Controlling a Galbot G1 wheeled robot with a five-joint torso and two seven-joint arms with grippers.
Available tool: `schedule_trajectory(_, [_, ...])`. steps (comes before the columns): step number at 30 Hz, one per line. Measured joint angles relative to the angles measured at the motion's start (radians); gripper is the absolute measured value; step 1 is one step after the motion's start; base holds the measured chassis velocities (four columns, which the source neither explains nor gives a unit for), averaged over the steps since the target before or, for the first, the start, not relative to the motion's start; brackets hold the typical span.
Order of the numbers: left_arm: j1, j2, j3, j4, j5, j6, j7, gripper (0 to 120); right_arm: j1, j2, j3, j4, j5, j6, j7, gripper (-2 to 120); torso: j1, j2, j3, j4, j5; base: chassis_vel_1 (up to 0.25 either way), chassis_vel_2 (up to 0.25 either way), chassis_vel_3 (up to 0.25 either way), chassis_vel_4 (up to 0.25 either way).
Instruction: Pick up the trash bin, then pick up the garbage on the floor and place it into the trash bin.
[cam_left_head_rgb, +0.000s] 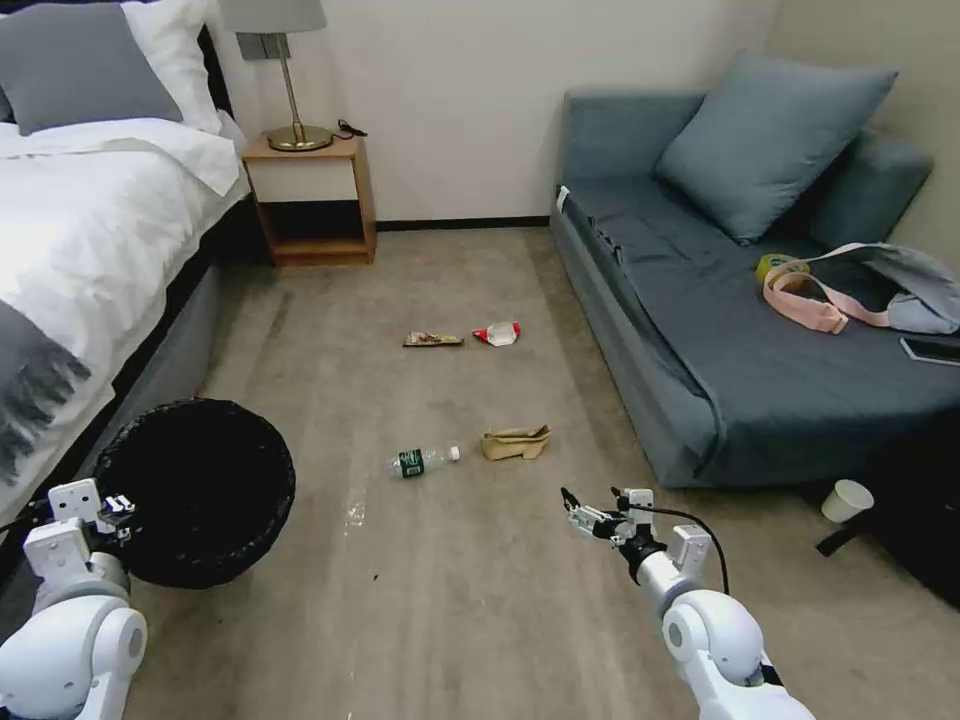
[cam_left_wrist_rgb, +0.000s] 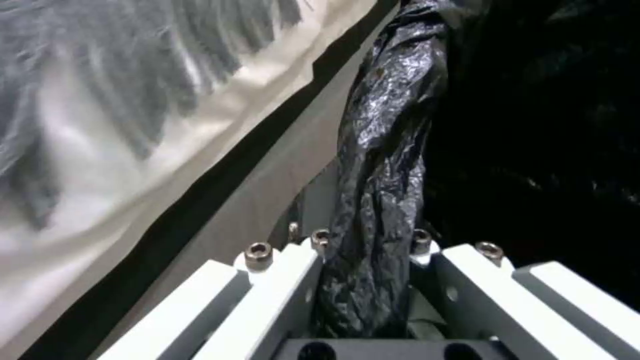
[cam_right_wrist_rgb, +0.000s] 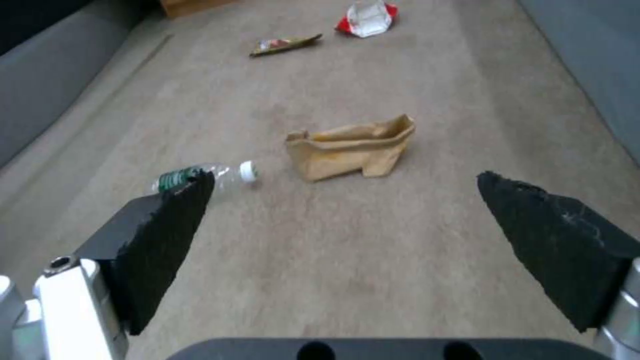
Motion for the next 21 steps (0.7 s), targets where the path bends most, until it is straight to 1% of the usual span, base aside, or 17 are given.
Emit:
schedule_trajectory(6, [-0.006,0.0,0.001,0.009,0.0,-0.003,0.0,2,0.006,0.007,-0.012,-0.018,-0.012,0.001,-0.004,100,0.0,0.0,0.0,0.0002,0.0,-0.117,0.142,0.136,-0.149])
schedule_trajectory(21, [-0.012,-0.001,0.003,0.01,-0.001,-0.003,0.002,2,-0.001,0.019,-0.033,-0.029,-0.042,0.004,-0.016,100,0.0,0.0,0.0,0.0,-0.0001,-0.154,0.157,0.154,-0.143])
